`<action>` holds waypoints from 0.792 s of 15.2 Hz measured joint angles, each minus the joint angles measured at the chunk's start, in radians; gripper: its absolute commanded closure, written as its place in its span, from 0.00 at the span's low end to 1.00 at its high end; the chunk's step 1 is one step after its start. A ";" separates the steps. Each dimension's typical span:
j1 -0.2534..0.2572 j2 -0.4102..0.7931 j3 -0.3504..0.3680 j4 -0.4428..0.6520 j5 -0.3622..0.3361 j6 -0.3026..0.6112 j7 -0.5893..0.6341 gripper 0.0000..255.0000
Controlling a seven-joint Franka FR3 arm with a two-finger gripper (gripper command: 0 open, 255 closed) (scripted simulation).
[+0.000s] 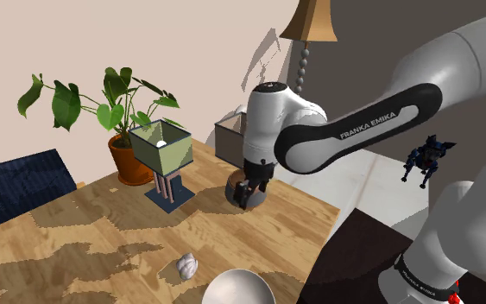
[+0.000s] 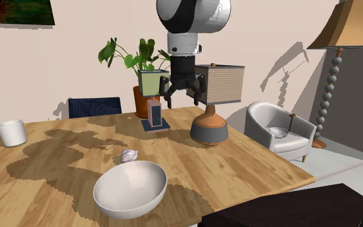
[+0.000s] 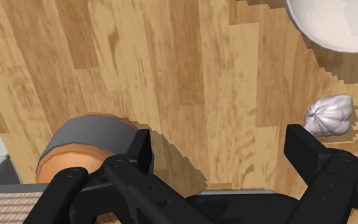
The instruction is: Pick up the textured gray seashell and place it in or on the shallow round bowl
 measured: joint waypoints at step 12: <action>0.107 0.466 0.035 0.287 -0.220 0.100 0.264 0.00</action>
